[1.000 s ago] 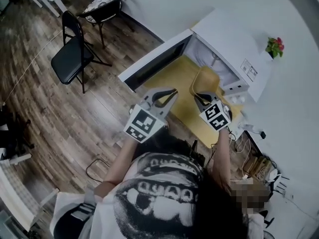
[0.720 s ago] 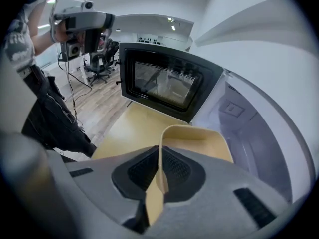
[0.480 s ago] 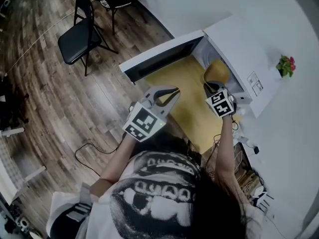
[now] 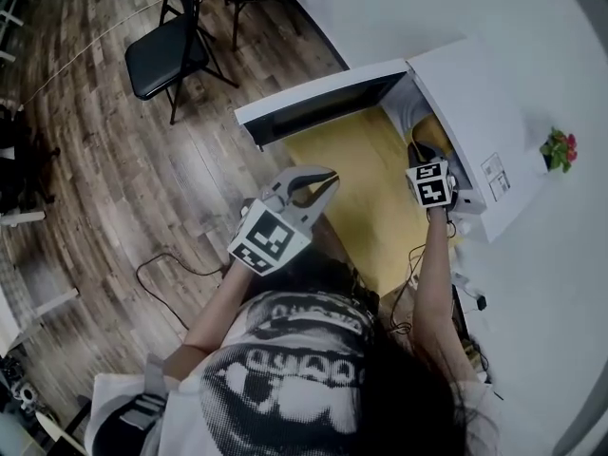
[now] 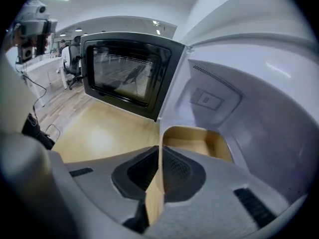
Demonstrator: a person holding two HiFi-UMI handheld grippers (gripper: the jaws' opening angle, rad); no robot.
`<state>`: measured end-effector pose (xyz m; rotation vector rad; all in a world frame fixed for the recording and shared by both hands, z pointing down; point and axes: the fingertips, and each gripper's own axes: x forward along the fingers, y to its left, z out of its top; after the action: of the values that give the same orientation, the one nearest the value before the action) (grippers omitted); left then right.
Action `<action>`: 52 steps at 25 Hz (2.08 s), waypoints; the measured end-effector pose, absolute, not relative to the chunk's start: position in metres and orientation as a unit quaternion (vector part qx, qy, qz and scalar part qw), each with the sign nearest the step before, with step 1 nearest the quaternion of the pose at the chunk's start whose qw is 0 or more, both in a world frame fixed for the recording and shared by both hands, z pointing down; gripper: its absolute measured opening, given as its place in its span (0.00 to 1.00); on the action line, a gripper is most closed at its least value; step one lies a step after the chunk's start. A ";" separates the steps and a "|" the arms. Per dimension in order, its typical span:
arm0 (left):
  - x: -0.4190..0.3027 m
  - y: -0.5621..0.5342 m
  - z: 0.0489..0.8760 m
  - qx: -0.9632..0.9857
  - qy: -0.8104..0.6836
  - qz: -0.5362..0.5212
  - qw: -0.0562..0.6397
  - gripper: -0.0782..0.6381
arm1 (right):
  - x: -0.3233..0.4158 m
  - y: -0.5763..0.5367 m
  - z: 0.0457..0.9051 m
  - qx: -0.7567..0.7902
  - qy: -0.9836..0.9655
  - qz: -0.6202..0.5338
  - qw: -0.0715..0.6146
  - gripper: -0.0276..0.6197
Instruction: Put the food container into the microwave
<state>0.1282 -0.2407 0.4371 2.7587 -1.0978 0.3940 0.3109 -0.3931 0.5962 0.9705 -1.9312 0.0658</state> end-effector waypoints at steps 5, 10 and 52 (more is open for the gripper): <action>0.124 -0.244 0.439 0.914 -0.376 0.131 0.076 0.13 | 0.321 -0.417 0.600 0.439 -0.773 0.027 0.458 0.09; 0.122 -0.244 0.439 0.914 -0.376 0.132 0.077 0.13 | 0.328 -0.432 0.599 0.469 -0.756 0.019 0.457 0.09; 0.061 -0.167 0.447 0.951 -0.259 0.158 0.057 0.13 | 0.142 -0.190 0.515 0.466 -0.837 0.097 0.271 0.19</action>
<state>0.0609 -0.1669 0.4470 2.8849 -0.7855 0.4793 0.1421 -0.1903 0.5152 1.2557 -2.2537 0.2608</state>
